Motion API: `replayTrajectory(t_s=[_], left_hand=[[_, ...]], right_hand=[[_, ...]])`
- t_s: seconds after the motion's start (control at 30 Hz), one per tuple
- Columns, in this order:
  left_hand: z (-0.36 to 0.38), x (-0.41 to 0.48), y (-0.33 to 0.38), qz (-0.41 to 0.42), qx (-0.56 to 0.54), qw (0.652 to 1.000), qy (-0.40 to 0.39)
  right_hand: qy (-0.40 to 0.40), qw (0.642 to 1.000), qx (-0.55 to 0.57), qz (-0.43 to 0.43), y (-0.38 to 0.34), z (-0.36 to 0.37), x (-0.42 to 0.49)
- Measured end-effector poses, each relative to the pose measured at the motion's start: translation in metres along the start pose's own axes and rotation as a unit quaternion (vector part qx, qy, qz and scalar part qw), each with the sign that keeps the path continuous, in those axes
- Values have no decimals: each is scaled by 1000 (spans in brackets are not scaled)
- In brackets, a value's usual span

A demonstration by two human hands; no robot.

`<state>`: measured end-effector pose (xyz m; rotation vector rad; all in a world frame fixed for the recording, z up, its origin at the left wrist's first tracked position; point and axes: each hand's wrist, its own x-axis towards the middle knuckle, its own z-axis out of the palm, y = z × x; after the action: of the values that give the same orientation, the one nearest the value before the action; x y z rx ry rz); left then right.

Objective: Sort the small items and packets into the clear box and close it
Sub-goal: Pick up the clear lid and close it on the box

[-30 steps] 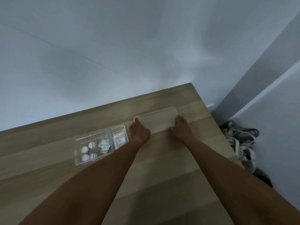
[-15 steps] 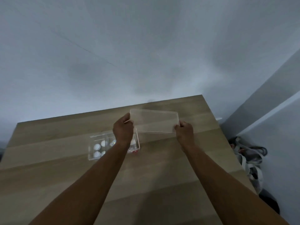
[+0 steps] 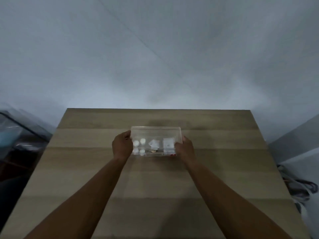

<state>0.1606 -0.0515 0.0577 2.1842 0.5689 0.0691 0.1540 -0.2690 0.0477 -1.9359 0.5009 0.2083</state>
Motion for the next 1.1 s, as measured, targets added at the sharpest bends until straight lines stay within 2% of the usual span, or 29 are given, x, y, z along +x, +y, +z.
replayTrajectory(t_s=[0.37, 0.7, 1.1], left_hand=[[-5, 8, -16, -41, 31, 998, -48], [-10, 14, -24, -22, 49, 991, -122], [-13, 17, -22, -8, 68, 989, -130]], right_hand=[[-16, 998, -51, 41, -6, 20, 4], [0, 996, -86, 31, -3, 16, 3], [4, 986, -165, 33, 0, 15, 2]])
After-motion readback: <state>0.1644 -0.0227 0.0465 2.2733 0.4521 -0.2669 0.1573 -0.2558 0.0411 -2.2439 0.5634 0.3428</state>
